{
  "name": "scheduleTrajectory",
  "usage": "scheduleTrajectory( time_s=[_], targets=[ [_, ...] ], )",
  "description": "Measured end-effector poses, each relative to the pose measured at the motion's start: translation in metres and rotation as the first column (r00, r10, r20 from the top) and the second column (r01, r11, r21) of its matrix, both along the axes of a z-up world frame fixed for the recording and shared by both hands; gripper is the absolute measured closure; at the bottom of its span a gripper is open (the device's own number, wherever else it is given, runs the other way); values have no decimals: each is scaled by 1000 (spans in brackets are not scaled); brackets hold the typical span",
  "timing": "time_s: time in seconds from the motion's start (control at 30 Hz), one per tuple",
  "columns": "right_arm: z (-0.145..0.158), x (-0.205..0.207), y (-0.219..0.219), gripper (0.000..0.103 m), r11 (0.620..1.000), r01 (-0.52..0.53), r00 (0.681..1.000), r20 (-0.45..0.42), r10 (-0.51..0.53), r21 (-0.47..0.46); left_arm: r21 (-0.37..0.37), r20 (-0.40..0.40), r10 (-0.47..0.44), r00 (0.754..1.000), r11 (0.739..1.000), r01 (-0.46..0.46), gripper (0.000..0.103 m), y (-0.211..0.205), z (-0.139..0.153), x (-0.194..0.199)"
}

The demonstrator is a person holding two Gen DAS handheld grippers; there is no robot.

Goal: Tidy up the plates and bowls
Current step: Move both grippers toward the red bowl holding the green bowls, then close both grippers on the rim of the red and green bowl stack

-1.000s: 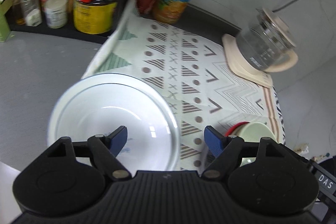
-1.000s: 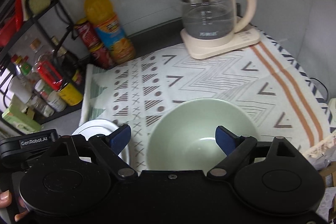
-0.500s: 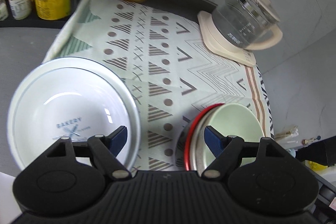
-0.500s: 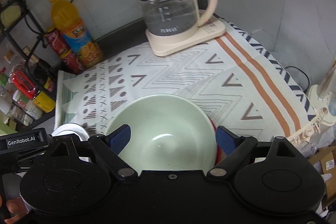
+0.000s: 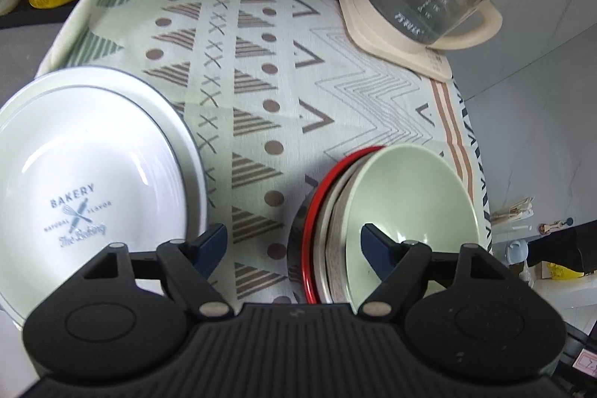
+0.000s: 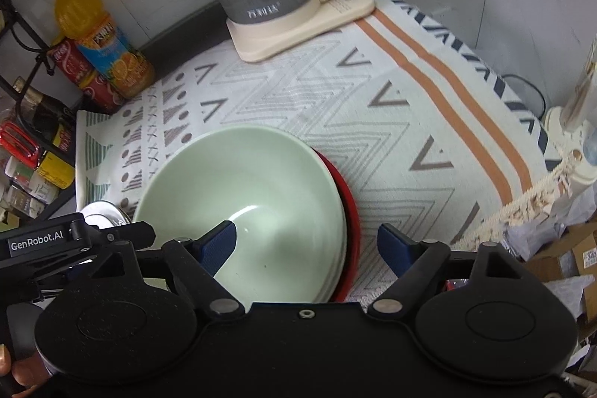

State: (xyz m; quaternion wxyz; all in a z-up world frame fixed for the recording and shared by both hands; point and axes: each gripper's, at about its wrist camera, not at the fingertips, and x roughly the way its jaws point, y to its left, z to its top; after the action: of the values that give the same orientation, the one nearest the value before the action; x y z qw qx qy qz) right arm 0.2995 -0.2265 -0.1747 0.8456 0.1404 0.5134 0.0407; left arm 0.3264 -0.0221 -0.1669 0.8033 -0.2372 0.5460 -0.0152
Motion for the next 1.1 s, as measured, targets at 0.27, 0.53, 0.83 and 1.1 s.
scheduleTrajectory(
  time_s=[0.27,0.53,0.83,1.1],
  targets=[
    [-20,-1,-6,54,999,8,997,-78,-4,42,-22,-43,-5,999,1000,4,49,-5,-15,1],
    [-32,0,-10,65,999,8,994,-113,-2,54,-45,-48,-10,999,999,8,60,-9,-23,5],
    [-38,3,-12,75,998,6,994,-113,1,57,-56,-31,-27,999,998,25,71,-10,-24,2],
    [-26,1,-6,75,998,-21,997,-79,25,55,-46,6,-8,1000,999,8,71,-3,-11,-4]
  ],
)
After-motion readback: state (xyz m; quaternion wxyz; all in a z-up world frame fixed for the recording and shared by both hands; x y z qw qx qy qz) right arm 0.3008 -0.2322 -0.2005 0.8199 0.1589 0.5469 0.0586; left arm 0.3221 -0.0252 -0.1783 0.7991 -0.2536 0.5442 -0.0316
